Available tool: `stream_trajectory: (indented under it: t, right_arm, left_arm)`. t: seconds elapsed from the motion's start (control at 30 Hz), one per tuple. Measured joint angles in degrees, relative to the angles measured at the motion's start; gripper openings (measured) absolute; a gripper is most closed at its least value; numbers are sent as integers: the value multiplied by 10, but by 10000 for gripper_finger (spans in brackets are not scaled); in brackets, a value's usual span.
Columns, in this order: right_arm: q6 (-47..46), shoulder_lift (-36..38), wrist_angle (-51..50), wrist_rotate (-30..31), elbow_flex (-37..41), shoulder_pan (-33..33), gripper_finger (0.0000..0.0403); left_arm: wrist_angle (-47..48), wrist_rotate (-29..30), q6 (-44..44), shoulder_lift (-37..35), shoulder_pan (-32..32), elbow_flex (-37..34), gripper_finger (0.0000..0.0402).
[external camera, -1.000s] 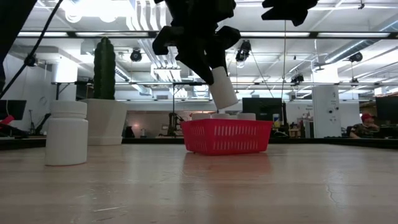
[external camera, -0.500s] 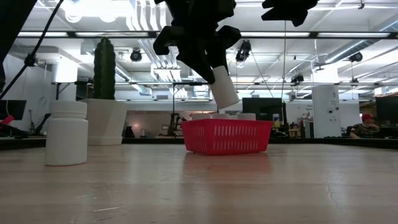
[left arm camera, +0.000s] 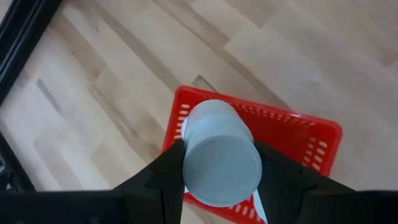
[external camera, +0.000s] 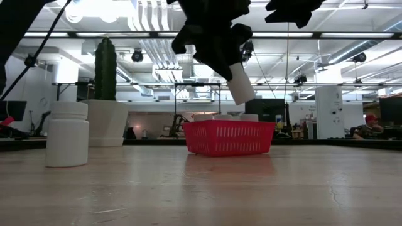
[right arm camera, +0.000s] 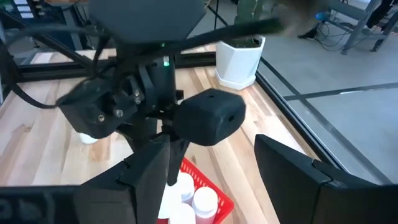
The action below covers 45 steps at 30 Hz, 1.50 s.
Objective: Pick and place pill bottles into a basket
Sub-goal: Put the white pill bottle into the red bin
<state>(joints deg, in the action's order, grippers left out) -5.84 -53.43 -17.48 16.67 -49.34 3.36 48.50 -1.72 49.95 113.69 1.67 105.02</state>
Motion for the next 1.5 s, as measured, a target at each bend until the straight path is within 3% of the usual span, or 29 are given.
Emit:
stream_trajectory:
  t: [0.4, 0.87, 1.27, 1.5]
  right_arm:
    - [3, 2, -12, 0, 0, 0, 224]
    - [7, 11, -6, 15, 0, 0, 224]
    - [32, 99, -89, 15, 2, 0, 224]
    - [23, 160, -89, -14, 74, 0, 224]
  left_arm:
    - [85, 0, -2, 15, 0, 49, 141]
    - [122, 2, -16, 18, 17, 107, 141]
    - [120, -15, -41, 18, 21, 102, 141]
    - [115, -36, -38, 18, 21, 98, 141]
